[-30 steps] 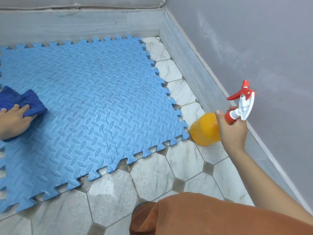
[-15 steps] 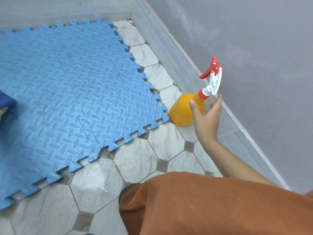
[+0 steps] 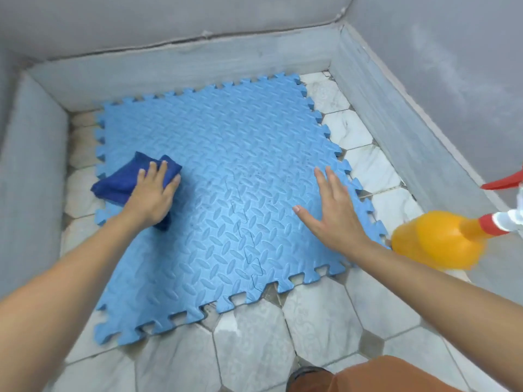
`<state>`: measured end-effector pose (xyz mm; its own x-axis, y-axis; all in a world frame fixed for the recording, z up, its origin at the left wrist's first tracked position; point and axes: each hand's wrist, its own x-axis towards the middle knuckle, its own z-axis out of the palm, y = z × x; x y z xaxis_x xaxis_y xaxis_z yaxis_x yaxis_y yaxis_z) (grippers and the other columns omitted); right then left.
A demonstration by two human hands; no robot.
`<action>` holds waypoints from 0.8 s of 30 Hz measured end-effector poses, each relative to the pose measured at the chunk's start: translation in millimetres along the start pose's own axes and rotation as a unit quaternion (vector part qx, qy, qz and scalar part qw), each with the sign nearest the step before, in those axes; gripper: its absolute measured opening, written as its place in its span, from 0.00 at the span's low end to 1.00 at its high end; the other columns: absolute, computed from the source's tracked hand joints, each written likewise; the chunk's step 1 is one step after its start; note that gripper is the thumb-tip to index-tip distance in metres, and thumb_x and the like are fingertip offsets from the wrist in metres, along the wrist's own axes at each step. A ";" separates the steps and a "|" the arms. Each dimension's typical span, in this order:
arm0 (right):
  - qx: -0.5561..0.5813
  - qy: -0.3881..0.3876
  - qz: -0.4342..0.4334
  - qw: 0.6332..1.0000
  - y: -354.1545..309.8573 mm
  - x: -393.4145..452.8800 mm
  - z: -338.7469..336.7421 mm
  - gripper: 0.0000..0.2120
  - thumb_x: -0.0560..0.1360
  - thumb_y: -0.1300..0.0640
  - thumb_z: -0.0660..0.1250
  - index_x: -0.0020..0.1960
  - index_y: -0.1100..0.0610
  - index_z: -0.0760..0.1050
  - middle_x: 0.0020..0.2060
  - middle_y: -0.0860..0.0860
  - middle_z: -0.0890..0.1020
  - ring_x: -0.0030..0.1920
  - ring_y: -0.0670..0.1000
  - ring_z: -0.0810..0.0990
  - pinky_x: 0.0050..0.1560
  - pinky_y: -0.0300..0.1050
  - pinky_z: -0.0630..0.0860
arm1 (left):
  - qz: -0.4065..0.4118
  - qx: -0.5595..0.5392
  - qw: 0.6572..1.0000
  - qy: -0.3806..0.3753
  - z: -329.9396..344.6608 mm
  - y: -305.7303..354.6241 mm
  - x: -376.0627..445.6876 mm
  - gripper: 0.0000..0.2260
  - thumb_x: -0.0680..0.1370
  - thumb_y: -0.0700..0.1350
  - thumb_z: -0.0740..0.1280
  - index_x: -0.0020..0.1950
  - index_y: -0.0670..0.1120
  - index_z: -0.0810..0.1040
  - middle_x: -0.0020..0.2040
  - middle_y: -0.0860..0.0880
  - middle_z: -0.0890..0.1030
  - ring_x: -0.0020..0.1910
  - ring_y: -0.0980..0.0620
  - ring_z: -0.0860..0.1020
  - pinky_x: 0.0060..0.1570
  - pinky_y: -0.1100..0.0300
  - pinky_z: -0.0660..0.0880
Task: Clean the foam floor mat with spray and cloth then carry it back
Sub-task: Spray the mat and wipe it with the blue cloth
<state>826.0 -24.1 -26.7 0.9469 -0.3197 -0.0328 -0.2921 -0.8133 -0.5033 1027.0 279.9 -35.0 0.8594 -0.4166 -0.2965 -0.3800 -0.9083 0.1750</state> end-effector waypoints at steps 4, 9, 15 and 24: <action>-0.096 -0.045 -0.072 0.992 -17.5 98.6 35.5 0.39 0.77 0.38 0.60 0.80 0.52 0.48 0.80 0.57 0.50 0.79 0.58 0.48 0.77 0.58 0.44 | -0.070 -0.059 0.996 -0.007 27.5 4.3 1.6 0.29 0.81 0.61 0.47 0.79 0.50 0.47 0.80 0.47 0.44 0.78 0.43 0.42 0.75 0.43 0.46; -0.122 -0.061 -0.074 0.988 -43.6 179.2 76.6 0.36 0.79 0.38 0.56 0.80 0.51 0.49 0.79 0.57 0.53 0.79 0.59 0.50 0.77 0.62 0.46 | -0.078 -0.028 0.995 0.060 52.2 9.0 7.7 0.30 0.81 0.61 0.47 0.79 0.53 0.43 0.79 0.50 0.40 0.78 0.46 0.37 0.75 0.45 0.41; -0.122 -0.006 -0.092 0.988 -32.8 179.6 101.1 0.32 0.79 0.37 0.51 0.78 0.51 0.57 0.78 0.57 0.59 0.78 0.57 0.55 0.77 0.60 0.46 | -0.193 -0.033 0.971 0.136 46.5 -37.0 63.8 0.28 0.81 0.59 0.50 0.79 0.53 0.48 0.80 0.49 0.45 0.78 0.44 0.41 0.75 0.43 0.42; -0.133 -0.012 -0.087 0.987 -35.0 183.0 98.8 0.32 0.77 0.37 0.50 0.77 0.50 0.62 0.78 0.56 0.61 0.78 0.56 0.55 0.77 0.58 0.46 | -0.362 -0.088 0.921 0.112 5.3 -42.1 162.1 0.26 0.81 0.60 0.44 0.78 0.58 0.44 0.80 0.49 0.41 0.77 0.39 0.37 0.74 0.40 0.37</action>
<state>1022.7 -6.1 -100.4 0.9878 -0.1555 0.0120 -0.1471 -0.9547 -0.2588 1180.5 250.3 -95.4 0.9226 0.3316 -0.1972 0.3644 -0.9169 0.1631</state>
